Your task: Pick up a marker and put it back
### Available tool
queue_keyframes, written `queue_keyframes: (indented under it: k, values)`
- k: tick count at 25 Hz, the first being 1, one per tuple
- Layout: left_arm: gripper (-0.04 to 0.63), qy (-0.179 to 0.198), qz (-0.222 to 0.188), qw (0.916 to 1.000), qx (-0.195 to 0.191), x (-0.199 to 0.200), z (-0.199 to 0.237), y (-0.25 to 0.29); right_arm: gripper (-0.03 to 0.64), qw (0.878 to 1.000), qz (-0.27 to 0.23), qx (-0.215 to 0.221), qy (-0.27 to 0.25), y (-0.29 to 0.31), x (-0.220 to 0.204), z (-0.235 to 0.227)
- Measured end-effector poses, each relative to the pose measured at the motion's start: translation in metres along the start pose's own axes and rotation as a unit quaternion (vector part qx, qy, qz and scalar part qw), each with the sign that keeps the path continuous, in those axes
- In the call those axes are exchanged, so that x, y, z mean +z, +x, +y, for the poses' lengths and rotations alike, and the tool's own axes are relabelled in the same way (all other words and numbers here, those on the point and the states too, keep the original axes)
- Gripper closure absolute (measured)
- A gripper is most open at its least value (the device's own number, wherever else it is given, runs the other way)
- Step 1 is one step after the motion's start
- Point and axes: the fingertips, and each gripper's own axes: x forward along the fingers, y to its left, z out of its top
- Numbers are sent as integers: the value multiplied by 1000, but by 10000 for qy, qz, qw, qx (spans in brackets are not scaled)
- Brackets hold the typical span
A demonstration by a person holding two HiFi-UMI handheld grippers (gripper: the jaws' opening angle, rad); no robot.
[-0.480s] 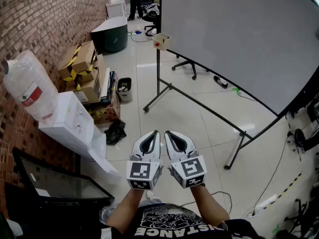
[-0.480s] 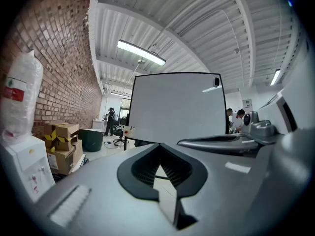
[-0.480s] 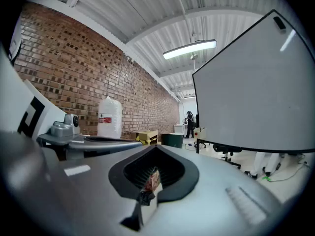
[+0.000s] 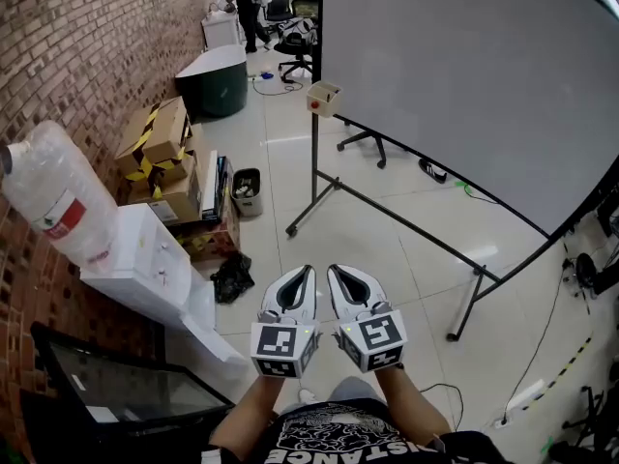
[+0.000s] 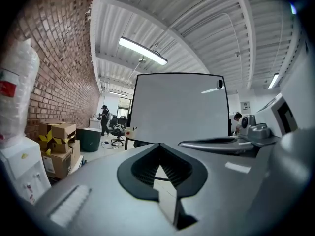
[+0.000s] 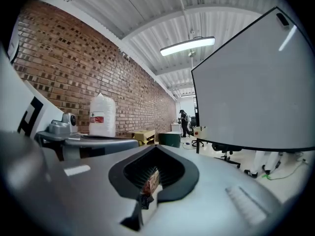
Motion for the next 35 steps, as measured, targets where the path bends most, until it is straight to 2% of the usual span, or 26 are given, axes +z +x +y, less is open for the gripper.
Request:
queue_keyframes:
  k: [9,15,26,35]
  values:
    - [591,63,14,9999,81,-2,33,52,615,10000,-76,42,17,54,2,-35]
    - [591,122,-75,9998,149,12,52,114,615,9998,-193,86,-60,102,20,-79]
    - [591,93,-5,9996,270,22,72,225,616,9994,-252,183,-145,168,42,-166]
    - [591,180,39,9986,489,28,87,287,616,9986,-284,448,-59,213,46,-213]
